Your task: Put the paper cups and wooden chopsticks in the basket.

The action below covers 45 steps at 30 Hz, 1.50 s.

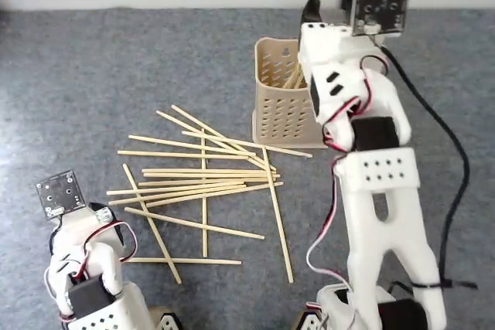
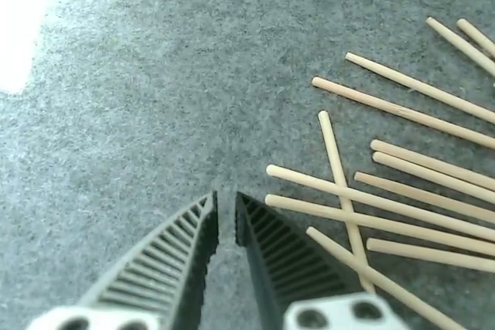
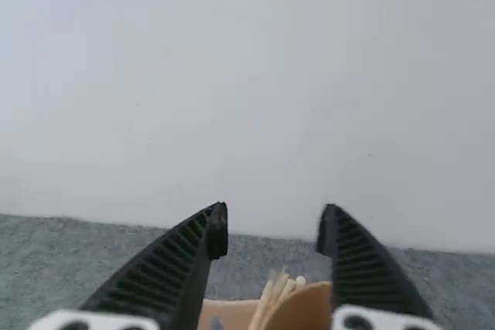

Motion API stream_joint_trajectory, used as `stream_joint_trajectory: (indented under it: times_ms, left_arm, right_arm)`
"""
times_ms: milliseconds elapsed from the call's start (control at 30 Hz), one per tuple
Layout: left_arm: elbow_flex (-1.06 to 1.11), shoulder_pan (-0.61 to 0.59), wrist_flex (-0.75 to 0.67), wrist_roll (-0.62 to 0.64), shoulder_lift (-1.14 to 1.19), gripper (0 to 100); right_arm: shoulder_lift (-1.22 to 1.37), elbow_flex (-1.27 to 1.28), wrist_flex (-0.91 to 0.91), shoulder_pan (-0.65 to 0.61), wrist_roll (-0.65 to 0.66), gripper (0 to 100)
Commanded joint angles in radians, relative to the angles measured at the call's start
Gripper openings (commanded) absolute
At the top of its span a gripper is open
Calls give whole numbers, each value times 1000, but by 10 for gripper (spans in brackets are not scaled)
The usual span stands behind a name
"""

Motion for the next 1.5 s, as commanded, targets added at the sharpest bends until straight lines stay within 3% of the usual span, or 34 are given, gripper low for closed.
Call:
stream_joint_trajectory:
  times_ms: [0,367,500,667,900,1167,1467]
  left_arm:
    - [-5,-2,-21,-11,-6,41]
    - [-5,-2,-21,-11,-6,41]
    - [-5,-2,-21,-11,-6,41]
    - [-5,-2,-21,-11,-6,41]
    - [-5,-2,-21,-11,-6,41]
    - [-5,-2,-21,-11,-6,41]
    - [-5,-2,-21,-11,-6,41]
  right_arm:
    - [-133,-14,136,1,-8,298]
    - [-185,29,742,-35,-118,298]
    - [-156,149,835,-93,-121,298]
    - [-143,331,769,-163,-118,298]
    - [-54,565,526,-262,-120,293]
    - [148,568,366,-274,-115,105]
    - [216,560,354,-328,-115,158]
